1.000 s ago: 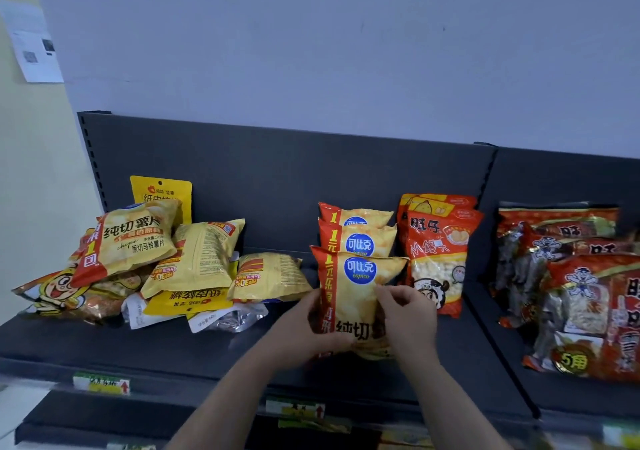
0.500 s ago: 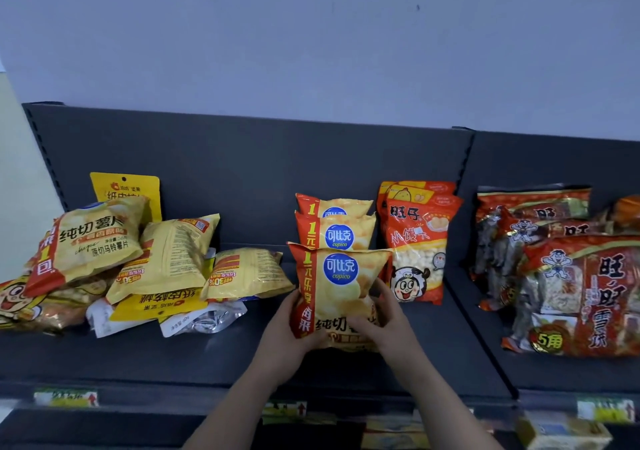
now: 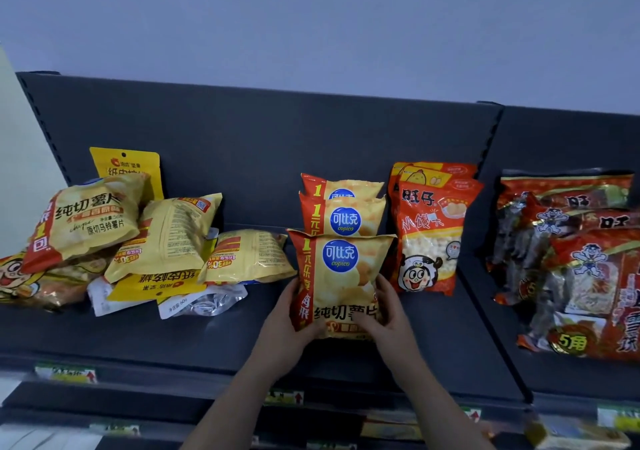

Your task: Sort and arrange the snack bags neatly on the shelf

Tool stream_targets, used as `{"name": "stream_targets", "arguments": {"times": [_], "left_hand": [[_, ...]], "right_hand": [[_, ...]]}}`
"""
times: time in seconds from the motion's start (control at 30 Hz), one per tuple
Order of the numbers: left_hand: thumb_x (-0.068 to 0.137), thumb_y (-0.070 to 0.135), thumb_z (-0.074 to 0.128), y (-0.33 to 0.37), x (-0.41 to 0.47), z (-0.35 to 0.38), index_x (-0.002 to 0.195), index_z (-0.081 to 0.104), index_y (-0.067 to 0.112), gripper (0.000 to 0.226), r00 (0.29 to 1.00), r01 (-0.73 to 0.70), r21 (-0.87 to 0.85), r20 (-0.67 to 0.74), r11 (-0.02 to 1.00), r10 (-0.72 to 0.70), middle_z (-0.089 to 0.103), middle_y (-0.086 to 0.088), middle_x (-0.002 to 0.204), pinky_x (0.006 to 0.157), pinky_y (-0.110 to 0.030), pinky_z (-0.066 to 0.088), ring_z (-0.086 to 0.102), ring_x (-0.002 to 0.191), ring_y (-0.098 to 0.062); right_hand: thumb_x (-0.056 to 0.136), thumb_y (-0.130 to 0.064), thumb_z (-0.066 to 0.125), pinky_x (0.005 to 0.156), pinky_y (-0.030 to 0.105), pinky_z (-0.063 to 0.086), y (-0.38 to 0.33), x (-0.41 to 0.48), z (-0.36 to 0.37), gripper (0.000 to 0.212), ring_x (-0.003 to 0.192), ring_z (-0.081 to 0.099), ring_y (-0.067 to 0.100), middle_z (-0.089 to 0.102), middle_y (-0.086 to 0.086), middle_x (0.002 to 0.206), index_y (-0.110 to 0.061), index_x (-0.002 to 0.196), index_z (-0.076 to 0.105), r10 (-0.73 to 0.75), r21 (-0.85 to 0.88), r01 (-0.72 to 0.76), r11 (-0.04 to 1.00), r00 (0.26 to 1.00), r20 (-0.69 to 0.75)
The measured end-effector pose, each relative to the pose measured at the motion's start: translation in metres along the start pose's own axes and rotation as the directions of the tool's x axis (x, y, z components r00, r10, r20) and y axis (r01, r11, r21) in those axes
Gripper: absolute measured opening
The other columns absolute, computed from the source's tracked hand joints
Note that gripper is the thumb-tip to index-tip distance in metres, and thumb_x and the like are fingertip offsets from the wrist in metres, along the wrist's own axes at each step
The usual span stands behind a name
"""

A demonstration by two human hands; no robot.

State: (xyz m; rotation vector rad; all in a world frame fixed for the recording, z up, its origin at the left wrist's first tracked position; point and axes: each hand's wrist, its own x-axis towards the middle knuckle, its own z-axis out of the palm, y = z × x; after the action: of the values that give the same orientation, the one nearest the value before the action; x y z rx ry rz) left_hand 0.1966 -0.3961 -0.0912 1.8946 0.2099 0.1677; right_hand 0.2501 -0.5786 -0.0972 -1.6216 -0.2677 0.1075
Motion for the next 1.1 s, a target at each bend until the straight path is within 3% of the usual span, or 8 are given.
{"name": "stream_targets", "arguments": {"times": [0.17, 0.23, 0.3, 0.47, 0.6, 0.77, 0.93, 1.1], "left_hand": [[0.074, 0.03, 0.083, 0.0, -0.005, -0.003, 0.149, 0.03, 0.029, 0.091, 0.998, 0.041, 0.004, -0.056, 0.999, -0.041, 0.057, 0.013, 0.129, 0.088, -0.017, 0.05, 0.058, 0.113, -0.002], [0.073, 0.03, 0.084, 0.002, -0.007, -0.004, 0.149, 0.03, 0.026, 0.093, 0.993, 0.067, 0.008, -0.093, 0.998, -0.066, 0.058, 0.011, 0.126, 0.093, -0.026, 0.052, 0.06, 0.111, -0.004], [0.076, 0.026, 0.082, 0.006, -0.013, -0.007, 0.148, 0.034, 0.025, 0.087, 0.983, 0.083, 0.029, -0.169, 0.996, -0.077, 0.058, 0.011, 0.121, 0.088, -0.022, 0.049, 0.06, 0.108, -0.003], [0.082, 0.022, 0.076, 0.015, -0.026, -0.025, 0.134, 0.052, 0.023, 0.057, 0.903, 0.045, 0.19, -0.427, 0.981, 0.041, 0.063, 0.007, 0.115, 0.087, -0.023, 0.043, 0.058, 0.11, -0.009], [0.083, 0.019, 0.075, 0.008, -0.02, -0.053, 0.134, 0.054, 0.014, 0.055, 0.846, 0.046, 0.385, -0.506, 0.922, 0.169, 0.063, 0.0, 0.12, 0.091, -0.035, 0.047, 0.056, 0.114, -0.02], [0.065, 0.027, 0.088, -0.002, 0.013, -0.096, 0.129, 0.058, 0.008, 0.073, 0.863, 0.053, 0.757, -0.363, 0.652, 0.352, 0.064, -0.011, 0.12, 0.092, -0.044, 0.046, 0.055, 0.111, -0.034], [0.071, 0.054, 0.074, 0.0, 0.049, -0.12, 0.147, 0.033, 0.025, 0.091, 0.935, -0.018, 0.918, -0.125, 0.396, 0.333, 0.039, 0.003, 0.149, 0.113, -0.039, 0.023, 0.03, 0.141, -0.022], [0.079, 0.042, 0.066, 0.003, 0.074, -0.139, 0.142, 0.038, 0.024, 0.071, 0.932, -0.124, 0.948, 0.009, 0.294, 0.363, 0.059, 0.004, 0.13, 0.115, -0.037, 0.018, 0.054, 0.12, -0.016]], "right_hand": [[0.078, -0.02, 0.08, 0.084, 0.014, 0.05, 0.0, -0.004, -0.01, 0.078, 0.112, 0.054, -0.01, 0.053, -0.023, 0.128, -0.037, 0.139, 0.036, 0.002, -0.151, 0.001, 0.989, 1.0, 0.016], [0.076, -0.029, 0.082, 0.092, 0.018, 0.046, 0.001, -0.006, -0.013, 0.079, 0.118, 0.05, -0.006, 0.05, -0.02, 0.133, -0.036, 0.14, 0.036, -0.004, -0.218, 0.005, 0.976, 1.0, 0.002], [0.075, -0.036, 0.081, 0.101, 0.029, 0.043, -0.001, -0.008, -0.015, 0.079, 0.126, 0.044, 0.002, 0.046, -0.017, 0.137, -0.034, 0.142, 0.037, -0.028, -0.287, 0.013, 0.958, 0.999, -0.045], [0.08, -0.032, 0.077, 0.089, 0.024, 0.043, -0.023, -0.014, -0.008, 0.046, 0.108, 0.049, -0.001, 0.051, -0.015, 0.115, -0.03, 0.117, 0.049, -0.192, -0.348, 0.129, 0.929, 0.969, -0.154], [0.081, -0.024, 0.076, 0.077, 0.022, 0.048, -0.038, -0.019, 0.008, 0.032, 0.095, 0.054, 0.002, 0.054, -0.01, 0.099, -0.03, 0.101, 0.052, -0.313, -0.368, 0.233, 0.9, 0.934, -0.173], [0.081, -0.016, 0.075, 0.074, 0.029, 0.052, -0.054, -0.02, 0.041, 0.027, 0.09, 0.058, 0.009, 0.057, -0.009, 0.095, -0.024, 0.098, 0.056, -0.46, -0.401, 0.364, 0.841, 0.871, -0.174], [0.082, -0.018, 0.072, 0.07, 0.029, 0.052, -0.07, -0.015, 0.086, 0.019, 0.082, 0.059, 0.008, 0.056, -0.015, 0.088, -0.026, 0.093, 0.059, -0.529, -0.465, 0.403, 0.788, 0.83, -0.177], [0.085, -0.016, 0.072, 0.067, 0.014, 0.049, -0.071, -0.014, 0.126, 0.016, 0.08, 0.06, 0.004, 0.062, -0.017, 0.085, -0.027, 0.093, 0.063, -0.475, -0.525, 0.323, 0.787, 0.861, -0.182]]}}
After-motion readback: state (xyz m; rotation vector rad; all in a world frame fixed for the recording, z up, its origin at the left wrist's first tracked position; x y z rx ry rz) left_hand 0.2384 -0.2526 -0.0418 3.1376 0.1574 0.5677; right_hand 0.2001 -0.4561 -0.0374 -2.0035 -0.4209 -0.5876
